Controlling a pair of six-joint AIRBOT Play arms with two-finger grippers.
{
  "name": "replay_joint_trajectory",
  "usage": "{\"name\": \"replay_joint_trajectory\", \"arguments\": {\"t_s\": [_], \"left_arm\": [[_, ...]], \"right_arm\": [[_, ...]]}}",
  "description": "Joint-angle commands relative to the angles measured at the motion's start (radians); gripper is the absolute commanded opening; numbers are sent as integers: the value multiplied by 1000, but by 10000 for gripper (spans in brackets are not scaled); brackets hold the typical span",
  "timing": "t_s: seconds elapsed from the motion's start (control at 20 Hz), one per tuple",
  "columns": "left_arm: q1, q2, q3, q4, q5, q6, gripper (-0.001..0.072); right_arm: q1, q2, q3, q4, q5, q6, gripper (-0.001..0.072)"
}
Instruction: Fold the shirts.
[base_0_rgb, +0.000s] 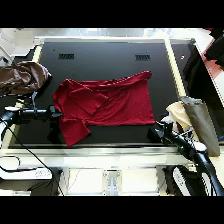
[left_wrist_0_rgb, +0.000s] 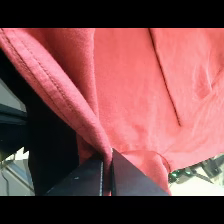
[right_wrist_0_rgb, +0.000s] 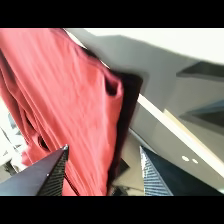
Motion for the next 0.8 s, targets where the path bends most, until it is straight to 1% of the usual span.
{"name": "replay_joint_trajectory", "arguments": {"t_s": [0.0, 0.1, 0.2, 0.4, 0.5, 0.55, 0.65, 0.7, 0.75], "left_arm": [[-1, 0, 1, 0, -2, 0, 21], [-1, 0, 1, 0, -3, 0, 21], [-1, 0, 1, 0, -3, 0, 21], [-1, 0, 1, 1, -10, 0, 21], [-1, 0, 1, 1, -10, 0, 21], [-1, 0, 1, 1, -10, 0, 21], [-1, 0, 1, 0, -10, 0, 21], [-1, 0, 1, -2, -10, 0, 21], [-1, 0, 1, -20, -10, 0, 21]], "right_arm": [[1, -78, 26, 85, -42, -92, 511], [1, -177, 82, 86, -18, -134, 511], [34, -283, 142, 86, 26, -201, 511], [146, -432, 211, 86, 29, -203, 511], [171, -463, 215, 99, -31, -195, 509], [177, -471, 217, 122, -77, -196, 488], [177, -478, 235, 145, -141, -198, 409], [177, -479, 252, 145, -161, -200, 356], [177, -479, 275, 145, -179, -202, 266]]}}
